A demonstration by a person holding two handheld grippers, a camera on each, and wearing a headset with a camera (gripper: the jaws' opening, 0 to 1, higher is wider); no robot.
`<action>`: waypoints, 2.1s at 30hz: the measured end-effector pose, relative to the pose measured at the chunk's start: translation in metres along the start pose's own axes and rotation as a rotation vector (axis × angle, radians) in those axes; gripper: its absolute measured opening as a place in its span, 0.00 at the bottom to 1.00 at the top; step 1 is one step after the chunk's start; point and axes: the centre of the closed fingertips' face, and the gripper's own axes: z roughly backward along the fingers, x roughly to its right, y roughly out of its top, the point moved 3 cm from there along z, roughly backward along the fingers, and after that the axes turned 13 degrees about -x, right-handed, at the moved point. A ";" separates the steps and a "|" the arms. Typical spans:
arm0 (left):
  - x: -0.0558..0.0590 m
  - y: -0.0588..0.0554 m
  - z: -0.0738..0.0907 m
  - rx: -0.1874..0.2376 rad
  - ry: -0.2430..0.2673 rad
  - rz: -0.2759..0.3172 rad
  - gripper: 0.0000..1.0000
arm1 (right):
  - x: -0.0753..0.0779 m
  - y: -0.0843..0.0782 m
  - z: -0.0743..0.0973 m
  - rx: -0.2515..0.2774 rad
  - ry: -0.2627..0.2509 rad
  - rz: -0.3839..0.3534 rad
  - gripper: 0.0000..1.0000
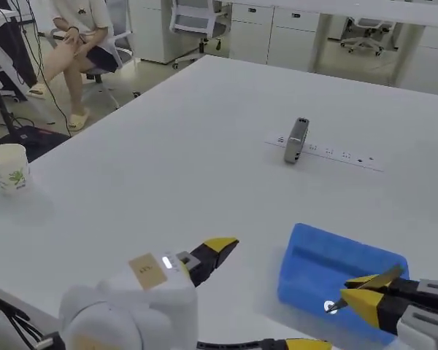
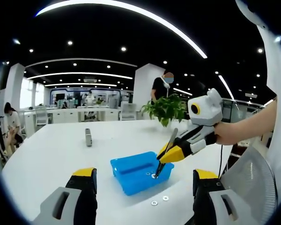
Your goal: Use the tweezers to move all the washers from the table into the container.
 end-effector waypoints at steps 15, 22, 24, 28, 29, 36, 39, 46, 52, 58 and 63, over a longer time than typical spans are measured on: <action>0.000 -0.001 -0.001 -0.010 0.001 0.001 0.85 | 0.033 0.009 -0.004 0.052 -0.029 -0.120 0.03; -0.001 -0.002 0.000 -0.010 0.004 0.003 0.85 | 0.043 0.007 -0.012 0.033 -0.035 -0.151 0.03; -0.001 -0.002 0.000 -0.012 0.004 0.004 0.85 | 0.045 0.005 -0.014 0.021 -0.038 -0.153 0.03; -0.002 -0.003 -0.001 -0.015 0.007 0.008 0.85 | 0.050 0.000 -0.021 -0.009 -0.045 -0.151 0.03; -0.002 -0.003 -0.001 -0.016 0.009 0.009 0.85 | 0.051 -0.001 -0.022 -0.016 -0.047 -0.148 0.03; -0.004 -0.004 -0.001 -0.022 0.014 0.018 0.85 | 0.063 -0.007 -0.031 -0.050 -0.064 -0.160 0.03; -0.003 -0.004 -0.001 -0.020 0.008 0.021 0.85 | 0.066 -0.009 -0.034 -0.058 -0.069 -0.171 0.03; -0.003 -0.005 -0.002 -0.026 0.000 0.024 0.84 | 0.071 -0.014 -0.042 -0.083 -0.071 -0.183 0.03; -0.005 -0.007 -0.003 -0.035 0.004 0.030 0.82 | 0.074 -0.020 -0.048 -0.106 -0.066 -0.189 0.03; -0.005 -0.007 -0.002 -0.036 0.003 0.032 0.80 | 0.076 -0.025 -0.050 -0.117 -0.066 -0.201 0.03; -0.005 -0.008 -0.003 -0.043 0.001 0.034 0.80 | 0.076 -0.027 -0.052 -0.123 -0.059 -0.203 0.03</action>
